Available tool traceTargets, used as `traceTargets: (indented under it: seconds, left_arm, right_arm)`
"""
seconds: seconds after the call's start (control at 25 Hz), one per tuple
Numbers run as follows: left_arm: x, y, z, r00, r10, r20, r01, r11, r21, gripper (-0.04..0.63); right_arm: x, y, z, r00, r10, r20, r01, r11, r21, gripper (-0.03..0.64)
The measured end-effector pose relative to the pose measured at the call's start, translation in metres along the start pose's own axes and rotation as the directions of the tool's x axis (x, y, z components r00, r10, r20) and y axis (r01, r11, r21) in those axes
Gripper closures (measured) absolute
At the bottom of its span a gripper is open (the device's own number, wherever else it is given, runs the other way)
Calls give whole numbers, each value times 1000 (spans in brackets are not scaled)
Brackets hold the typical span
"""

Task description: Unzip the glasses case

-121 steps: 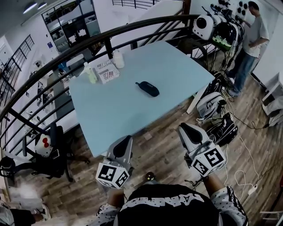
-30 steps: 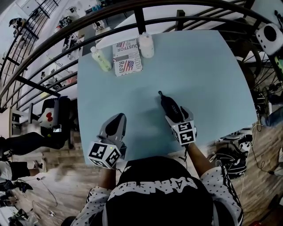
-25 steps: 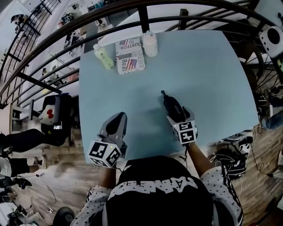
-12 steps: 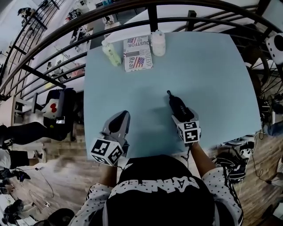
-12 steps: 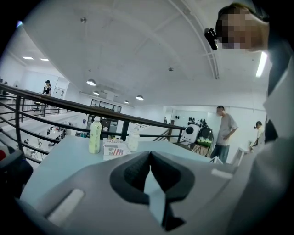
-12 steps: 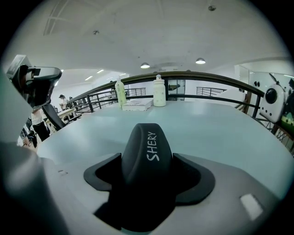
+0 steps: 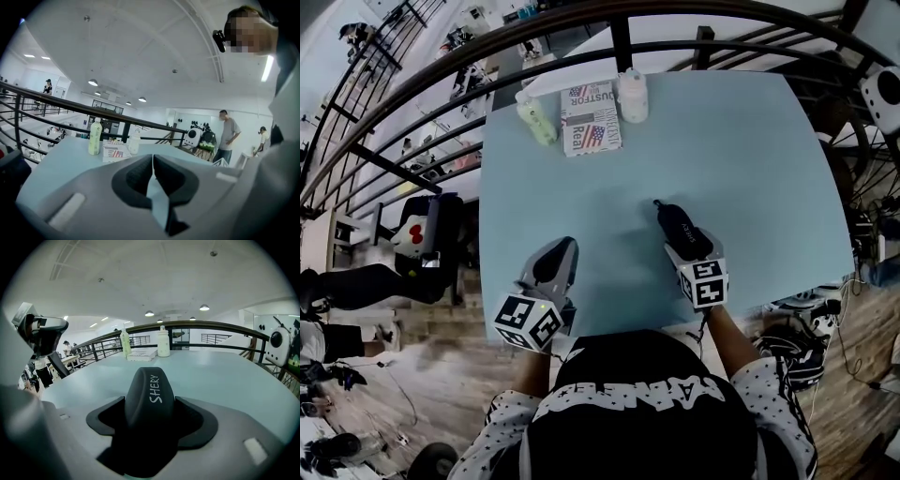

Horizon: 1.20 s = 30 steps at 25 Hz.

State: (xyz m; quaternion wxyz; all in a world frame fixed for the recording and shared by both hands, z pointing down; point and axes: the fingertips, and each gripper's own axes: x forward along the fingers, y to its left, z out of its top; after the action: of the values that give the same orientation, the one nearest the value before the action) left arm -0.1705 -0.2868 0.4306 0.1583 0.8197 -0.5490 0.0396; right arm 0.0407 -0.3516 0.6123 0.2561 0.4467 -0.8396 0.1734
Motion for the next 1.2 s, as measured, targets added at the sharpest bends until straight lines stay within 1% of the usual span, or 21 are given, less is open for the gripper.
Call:
traceTargets:
  seconds: [0.32,0.68,0.88,1.08,1.2]
  left_arm:
    - [0,-14,-5,1000,-26,1,26,999,-32,595]
    - [3,-38,-6,996,-85,18,86,994,-72,595]
    - [7,-58,-4,989,-146,24,148,985,-87,595]
    - [13,-82,2,974,-223,37,225,969,-99,595]
    - [15,-91,2,967,-253,42,256,960,-112,595]
  right_arm:
    - [-27,-1,26,995,1,97,-2,1000,7,270]
    - [-68,-3,58,978,-2,209,3,1000,-8,272]
    - [-95,-5,76,963,-6,271,10,1000,-14,272]
    - [-124,-4,93,942,-11,335,22,999,-29,273]
    - [-139,-3,100,930,-16,367,31,999,-35,272]
